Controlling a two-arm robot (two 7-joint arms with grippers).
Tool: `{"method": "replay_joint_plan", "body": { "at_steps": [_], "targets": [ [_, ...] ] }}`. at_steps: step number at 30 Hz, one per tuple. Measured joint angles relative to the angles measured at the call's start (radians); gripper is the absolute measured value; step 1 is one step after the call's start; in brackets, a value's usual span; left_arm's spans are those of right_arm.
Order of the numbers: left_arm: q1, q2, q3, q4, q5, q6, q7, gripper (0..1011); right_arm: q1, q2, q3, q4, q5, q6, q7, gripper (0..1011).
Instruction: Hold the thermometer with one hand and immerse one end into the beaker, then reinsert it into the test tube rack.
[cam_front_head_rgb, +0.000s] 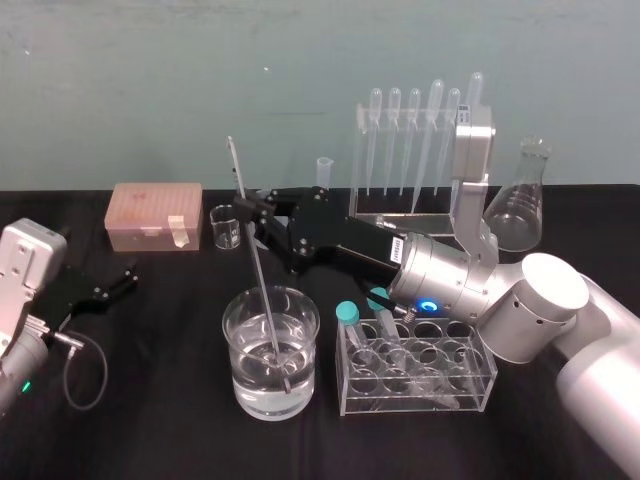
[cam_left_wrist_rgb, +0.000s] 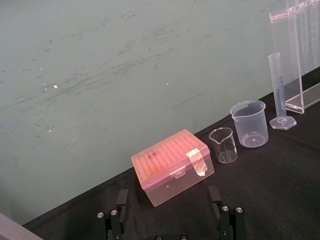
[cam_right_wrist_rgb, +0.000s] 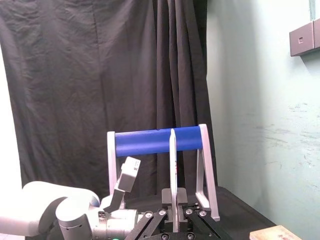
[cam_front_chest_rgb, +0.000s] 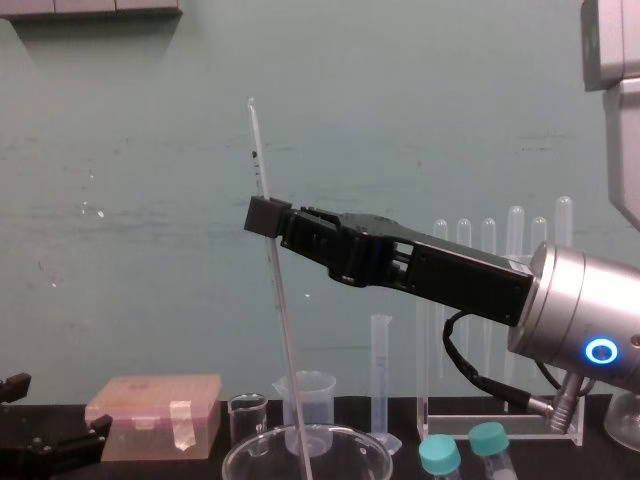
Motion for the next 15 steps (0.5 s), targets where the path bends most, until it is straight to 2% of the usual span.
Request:
{"method": "replay_joint_plan", "body": {
  "at_steps": [15],
  "targets": [
    [0.000, 0.000, 0.000, 0.000, 0.000, 0.000, 0.000, 1008, 0.000, 0.001, -0.001, 0.001, 0.001, 0.000, 0.002, 55]
  ]
}}
